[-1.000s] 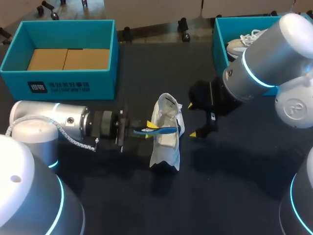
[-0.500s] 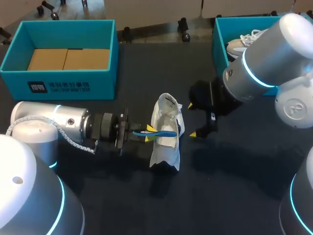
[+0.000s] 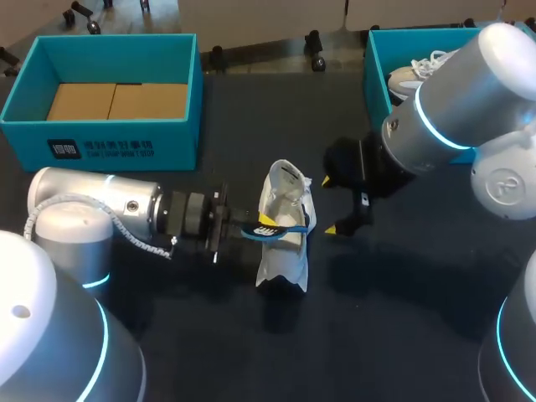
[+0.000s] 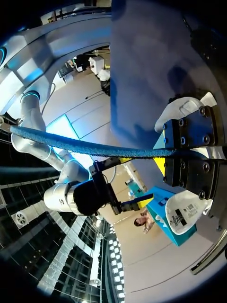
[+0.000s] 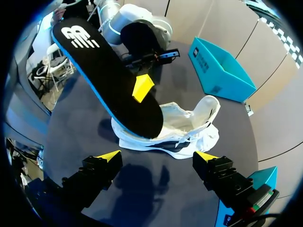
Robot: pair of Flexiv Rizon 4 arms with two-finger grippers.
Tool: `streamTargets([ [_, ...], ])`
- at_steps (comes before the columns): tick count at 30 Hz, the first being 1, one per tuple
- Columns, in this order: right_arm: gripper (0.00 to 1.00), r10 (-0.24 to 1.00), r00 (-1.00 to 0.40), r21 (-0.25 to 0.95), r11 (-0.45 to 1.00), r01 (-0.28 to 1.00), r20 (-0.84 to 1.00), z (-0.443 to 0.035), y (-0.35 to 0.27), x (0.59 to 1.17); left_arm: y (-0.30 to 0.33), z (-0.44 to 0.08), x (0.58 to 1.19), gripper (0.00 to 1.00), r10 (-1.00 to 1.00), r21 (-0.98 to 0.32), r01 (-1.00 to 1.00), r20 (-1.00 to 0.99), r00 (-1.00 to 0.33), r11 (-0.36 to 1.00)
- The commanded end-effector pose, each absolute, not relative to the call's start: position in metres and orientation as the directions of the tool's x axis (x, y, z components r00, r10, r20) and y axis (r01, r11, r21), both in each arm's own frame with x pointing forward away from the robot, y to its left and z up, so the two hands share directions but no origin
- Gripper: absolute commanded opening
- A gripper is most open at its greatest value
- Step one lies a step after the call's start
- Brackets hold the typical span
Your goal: Take the shoe out of the shoebox, open the shoe tongue, remove and reinsert the insole, then place the shoe into the shoebox
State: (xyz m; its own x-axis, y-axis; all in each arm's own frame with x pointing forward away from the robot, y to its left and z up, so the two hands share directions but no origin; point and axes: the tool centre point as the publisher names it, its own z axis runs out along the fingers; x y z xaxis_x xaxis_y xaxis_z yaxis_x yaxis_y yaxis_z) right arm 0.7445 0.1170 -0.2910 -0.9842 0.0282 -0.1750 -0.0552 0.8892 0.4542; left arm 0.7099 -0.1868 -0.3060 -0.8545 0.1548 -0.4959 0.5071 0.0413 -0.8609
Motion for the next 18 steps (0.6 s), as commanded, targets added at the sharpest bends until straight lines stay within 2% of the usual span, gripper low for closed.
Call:
streamTargets([
  [1, 1.00, 0.029, -0.984, 0.455, 0.889, -0.055, -0.177, -0.292, 0.117, 0.744, -0.192, -0.314, 0.715, 0.00, 0.152, -0.856, 0.516, -0.504, -0.850, 0.046],
  [18, 1.00, 0.029, -0.984, 0.455, 0.889, -0.055, -0.177, -0.292, 0.117, 0.744, -0.195, -0.326, 0.732, 0.00, 0.157, -0.832, 0.549, -0.534, -0.831, 0.080],
])
